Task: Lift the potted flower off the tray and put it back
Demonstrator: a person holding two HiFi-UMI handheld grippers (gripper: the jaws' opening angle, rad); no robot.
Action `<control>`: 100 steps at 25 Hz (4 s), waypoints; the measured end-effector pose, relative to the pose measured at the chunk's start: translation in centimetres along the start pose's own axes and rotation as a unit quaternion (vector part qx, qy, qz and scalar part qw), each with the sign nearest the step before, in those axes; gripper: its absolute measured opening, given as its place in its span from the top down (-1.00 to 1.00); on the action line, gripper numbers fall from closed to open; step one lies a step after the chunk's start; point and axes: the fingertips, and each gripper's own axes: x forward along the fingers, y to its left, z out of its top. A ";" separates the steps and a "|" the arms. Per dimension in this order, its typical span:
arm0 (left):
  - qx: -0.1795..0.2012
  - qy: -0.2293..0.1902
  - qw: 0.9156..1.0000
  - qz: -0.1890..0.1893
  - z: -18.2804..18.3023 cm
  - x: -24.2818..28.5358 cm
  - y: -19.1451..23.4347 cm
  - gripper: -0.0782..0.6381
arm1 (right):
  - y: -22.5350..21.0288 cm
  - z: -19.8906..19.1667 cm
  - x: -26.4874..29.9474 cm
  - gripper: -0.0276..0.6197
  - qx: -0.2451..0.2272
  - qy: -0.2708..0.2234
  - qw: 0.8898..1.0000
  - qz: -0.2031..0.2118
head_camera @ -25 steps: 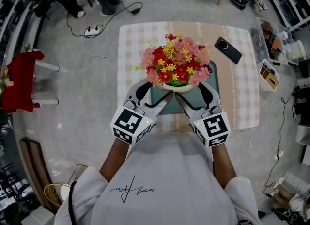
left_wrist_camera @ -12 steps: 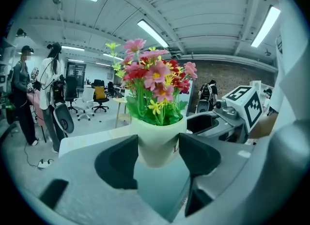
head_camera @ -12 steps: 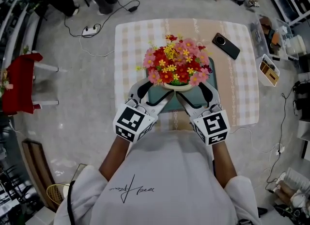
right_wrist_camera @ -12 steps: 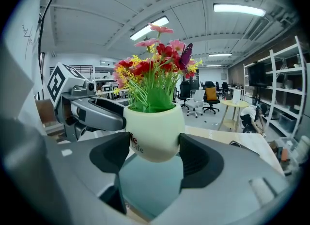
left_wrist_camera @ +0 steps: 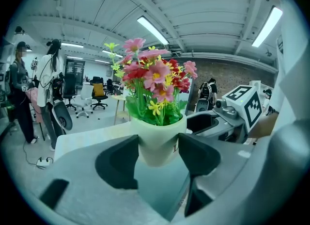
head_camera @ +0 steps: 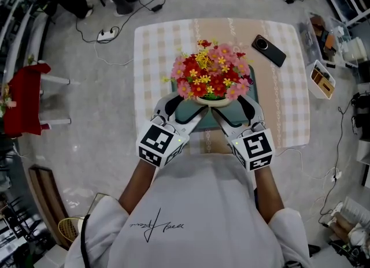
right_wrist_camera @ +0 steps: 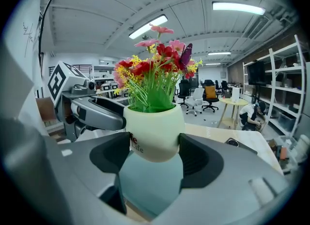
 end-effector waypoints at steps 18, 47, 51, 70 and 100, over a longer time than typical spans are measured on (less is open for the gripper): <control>-0.011 0.017 1.000 -0.007 -0.9 3.1 -1.3 0.07 | -2.7 -2.1 -0.8 -0.09 0.008 0.016 1.000 -0.006; -0.024 0.074 0.997 -0.029 -4.1 8.6 -1.6 0.11 | -6.6 -6.9 0.1 -0.08 0.026 0.061 0.998 -0.018; -0.030 0.077 0.996 -0.032 -4.2 9.2 -1.4 0.11 | -7.2 -7.2 0.3 -0.08 0.033 0.063 0.997 -0.018; -0.024 0.117 0.992 -0.047 -6.9 12.0 -1.3 0.17 | -9.0 -10.8 1.4 -0.08 0.042 0.098 0.994 -0.014; -0.028 0.143 0.989 -0.028 -8.7 15.7 -0.3 0.25 | -12.1 -13.3 3.6 -0.07 0.036 0.109 0.993 0.004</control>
